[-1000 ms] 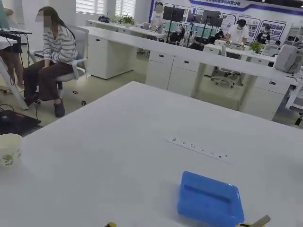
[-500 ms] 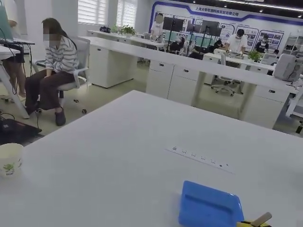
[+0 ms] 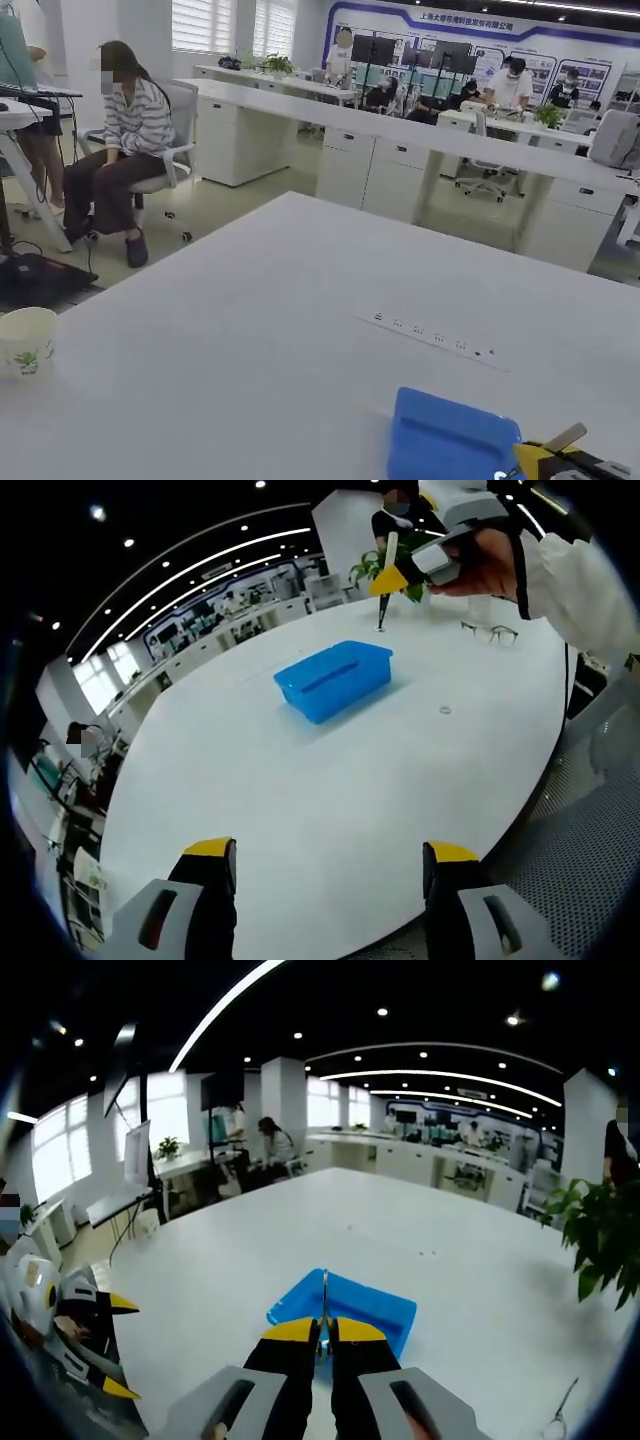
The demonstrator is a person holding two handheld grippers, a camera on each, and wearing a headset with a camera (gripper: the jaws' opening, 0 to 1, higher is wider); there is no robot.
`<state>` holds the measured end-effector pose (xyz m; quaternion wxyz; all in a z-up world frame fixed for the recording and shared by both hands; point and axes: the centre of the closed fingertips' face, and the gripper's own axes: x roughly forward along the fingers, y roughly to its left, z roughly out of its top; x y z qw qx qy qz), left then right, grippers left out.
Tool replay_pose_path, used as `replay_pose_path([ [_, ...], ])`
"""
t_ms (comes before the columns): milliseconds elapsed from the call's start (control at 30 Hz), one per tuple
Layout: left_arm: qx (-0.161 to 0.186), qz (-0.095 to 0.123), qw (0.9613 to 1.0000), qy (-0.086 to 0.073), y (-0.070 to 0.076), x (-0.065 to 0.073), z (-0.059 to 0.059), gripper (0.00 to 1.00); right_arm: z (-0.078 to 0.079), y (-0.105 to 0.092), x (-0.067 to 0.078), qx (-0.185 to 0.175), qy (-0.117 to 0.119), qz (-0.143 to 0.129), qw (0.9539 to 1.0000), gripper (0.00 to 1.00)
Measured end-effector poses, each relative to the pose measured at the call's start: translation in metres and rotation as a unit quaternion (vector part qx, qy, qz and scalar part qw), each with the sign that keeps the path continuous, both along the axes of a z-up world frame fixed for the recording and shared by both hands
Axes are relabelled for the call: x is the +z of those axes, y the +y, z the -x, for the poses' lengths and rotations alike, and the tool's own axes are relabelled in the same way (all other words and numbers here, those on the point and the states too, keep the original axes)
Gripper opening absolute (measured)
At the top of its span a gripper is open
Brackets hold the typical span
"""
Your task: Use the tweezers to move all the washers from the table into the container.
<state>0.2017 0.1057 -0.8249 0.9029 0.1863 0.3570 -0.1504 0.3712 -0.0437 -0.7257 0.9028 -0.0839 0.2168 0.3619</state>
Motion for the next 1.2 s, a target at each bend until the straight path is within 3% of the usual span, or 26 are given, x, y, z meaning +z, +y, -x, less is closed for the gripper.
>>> replay_pose_path([
  [433, -0.005, 0.002, 1.0000, 0.007, -0.002, -0.003, 0.001, 0.77, -0.030, 0.011, -0.018, 0.000, 0.017, 0.006, 0.9998, 0.01],
  [733, -0.010, -0.004, 0.9995, 0.028, -0.002, -0.010, 0.004, 0.77, -0.049, 0.015, -0.047, -0.006, 0.040, 0.022, 0.9989, 0.01],
  [1200, -0.009, -0.007, 0.9992, 0.038, -0.002, -0.013, 0.006, 0.77, -0.053, 0.029, -0.075, 0.002, 0.062, 0.042, 0.9972, 0.01],
])
